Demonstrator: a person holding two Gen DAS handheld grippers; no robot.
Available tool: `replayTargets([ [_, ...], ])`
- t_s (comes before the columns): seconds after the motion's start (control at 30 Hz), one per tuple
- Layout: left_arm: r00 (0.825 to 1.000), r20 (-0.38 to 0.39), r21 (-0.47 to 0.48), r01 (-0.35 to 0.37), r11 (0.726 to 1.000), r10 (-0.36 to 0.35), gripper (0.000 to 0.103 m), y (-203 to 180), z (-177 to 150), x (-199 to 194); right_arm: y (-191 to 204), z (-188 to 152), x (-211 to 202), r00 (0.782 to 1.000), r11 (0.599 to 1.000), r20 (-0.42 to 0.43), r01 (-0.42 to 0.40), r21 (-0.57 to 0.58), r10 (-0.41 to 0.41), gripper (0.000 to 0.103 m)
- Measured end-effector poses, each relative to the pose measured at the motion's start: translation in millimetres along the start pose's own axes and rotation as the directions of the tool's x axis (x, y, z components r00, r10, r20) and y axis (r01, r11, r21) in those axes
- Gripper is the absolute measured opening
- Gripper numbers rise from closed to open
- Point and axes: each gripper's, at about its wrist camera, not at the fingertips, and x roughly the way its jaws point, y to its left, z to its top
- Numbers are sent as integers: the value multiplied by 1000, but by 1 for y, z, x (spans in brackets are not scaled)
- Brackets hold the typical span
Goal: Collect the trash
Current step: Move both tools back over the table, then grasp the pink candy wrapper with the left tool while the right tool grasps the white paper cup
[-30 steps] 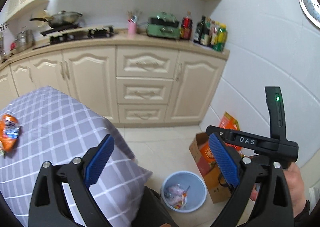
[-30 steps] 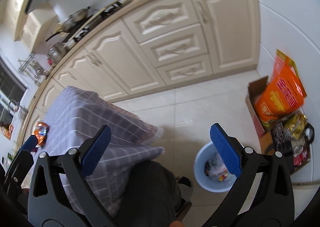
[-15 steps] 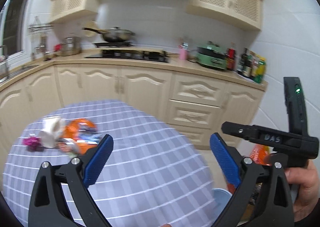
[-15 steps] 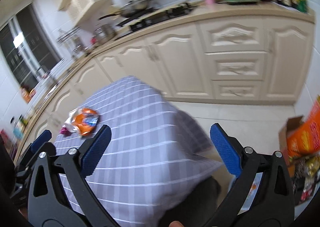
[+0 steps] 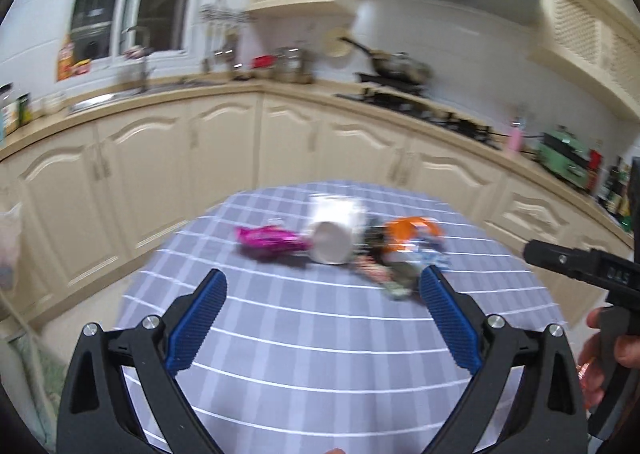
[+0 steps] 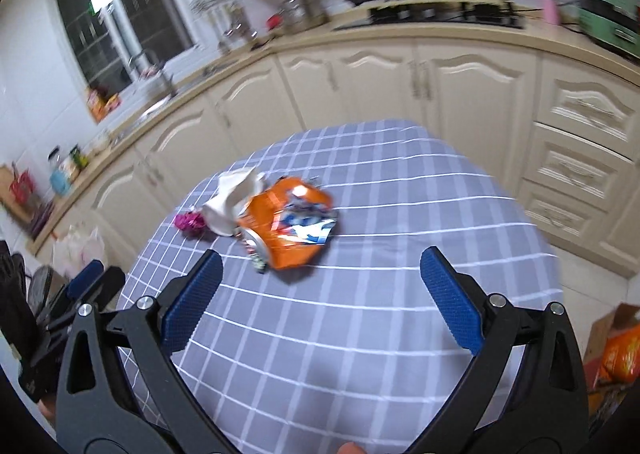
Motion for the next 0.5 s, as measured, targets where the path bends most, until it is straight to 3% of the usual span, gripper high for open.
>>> replayTargets([
  [0.33, 990, -103, 55, -95, 994, 101, 95, 31, 17, 85, 44, 17, 59, 996, 997, -63, -63, -43, 60, 97],
  [0.5, 984, -161, -15, -74, 997, 71, 95, 41, 27, 123, 65, 43, 83, 992, 993, -76, -104, -57, 99, 97],
])
